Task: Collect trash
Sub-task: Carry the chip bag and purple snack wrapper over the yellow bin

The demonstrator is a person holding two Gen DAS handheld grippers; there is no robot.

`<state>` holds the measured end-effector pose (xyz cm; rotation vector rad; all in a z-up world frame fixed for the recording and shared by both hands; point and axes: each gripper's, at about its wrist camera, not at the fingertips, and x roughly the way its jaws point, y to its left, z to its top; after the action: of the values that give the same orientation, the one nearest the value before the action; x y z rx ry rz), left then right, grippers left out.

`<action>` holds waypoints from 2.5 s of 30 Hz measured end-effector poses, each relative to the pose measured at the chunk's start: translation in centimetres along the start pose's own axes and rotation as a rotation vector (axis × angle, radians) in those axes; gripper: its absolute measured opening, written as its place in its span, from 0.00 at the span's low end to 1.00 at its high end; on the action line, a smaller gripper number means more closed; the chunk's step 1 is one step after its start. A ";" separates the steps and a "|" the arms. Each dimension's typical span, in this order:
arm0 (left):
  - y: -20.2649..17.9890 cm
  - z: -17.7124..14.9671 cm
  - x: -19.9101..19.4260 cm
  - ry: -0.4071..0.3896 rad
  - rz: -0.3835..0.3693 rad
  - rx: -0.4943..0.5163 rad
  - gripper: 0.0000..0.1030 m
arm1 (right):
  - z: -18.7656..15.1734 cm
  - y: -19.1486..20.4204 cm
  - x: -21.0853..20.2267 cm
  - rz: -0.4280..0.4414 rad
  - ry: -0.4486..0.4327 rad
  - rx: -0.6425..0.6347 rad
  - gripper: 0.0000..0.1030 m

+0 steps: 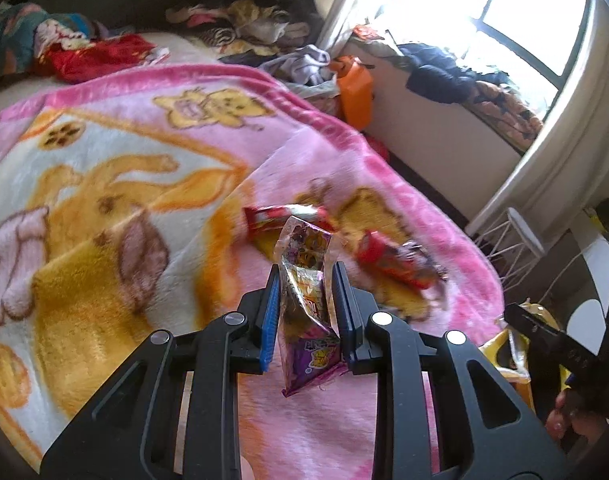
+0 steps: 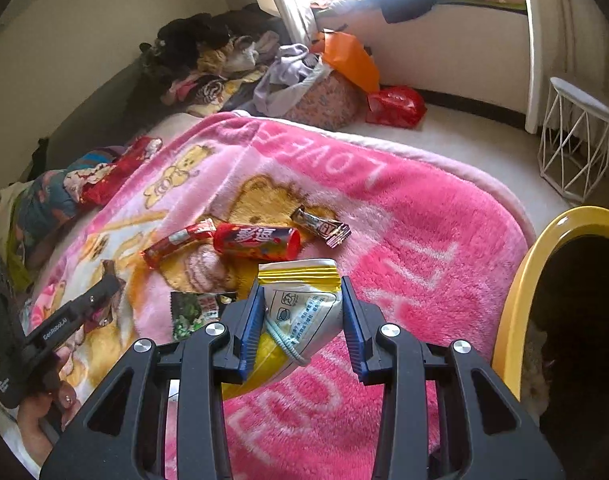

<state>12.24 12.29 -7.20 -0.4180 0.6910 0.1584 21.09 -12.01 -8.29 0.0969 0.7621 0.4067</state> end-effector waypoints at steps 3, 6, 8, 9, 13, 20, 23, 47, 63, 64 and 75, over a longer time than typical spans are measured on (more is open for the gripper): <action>-1.1 0.3 -0.5 -0.012 -0.023 0.016 0.19 | 0.1 0.0 -1.0 0.004 -0.018 -0.004 0.33; -2.7 0.4 -1.1 -0.024 -0.050 0.041 0.19 | 0.2 -0.1 -2.0 0.008 -0.036 -0.003 0.33; -3.5 0.4 -1.4 -0.031 -0.062 0.055 0.19 | 0.3 -0.3 -2.8 0.004 -0.053 -0.004 0.33; -4.2 0.4 -1.6 -0.037 -0.071 0.069 0.19 | 0.3 -0.3 -3.1 0.002 -0.058 -0.003 0.33; -6.0 0.3 -2.3 -0.050 -0.099 0.104 0.19 | 0.4 -1.0 -4.6 -0.006 -0.089 0.007 0.33; -8.9 0.0 -3.0 -0.057 -0.146 0.154 0.19 | 0.3 -2.9 -6.8 -0.023 -0.130 0.038 0.33; -9.8 0.0 -3.1 -0.057 -0.162 0.171 0.19 | 0.3 -3.9 -7.8 -0.034 -0.146 0.057 0.33; -18.2 -2.4 -3.0 -0.031 -0.296 0.331 0.19 | -1.0 -11.8 -13.9 -0.151 -0.259 0.204 0.33; -23.3 -4.9 -2.5 0.015 -0.388 0.415 0.19 | -2.3 -16.3 -16.3 -0.232 -0.305 0.283 0.33; -23.7 -5.1 -2.4 0.020 -0.396 0.420 0.19 | -2.4 -16.6 -16.4 -0.238 -0.308 0.290 0.33; -27.0 -7.1 -2.0 0.052 -0.450 0.482 0.19 | -3.1 -18.8 -17.3 -0.294 -0.327 0.319 0.33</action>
<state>14.06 -15.14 -2.15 -0.1061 0.6453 -0.4400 13.78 -36.23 -3.59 0.3380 0.5016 -0.0162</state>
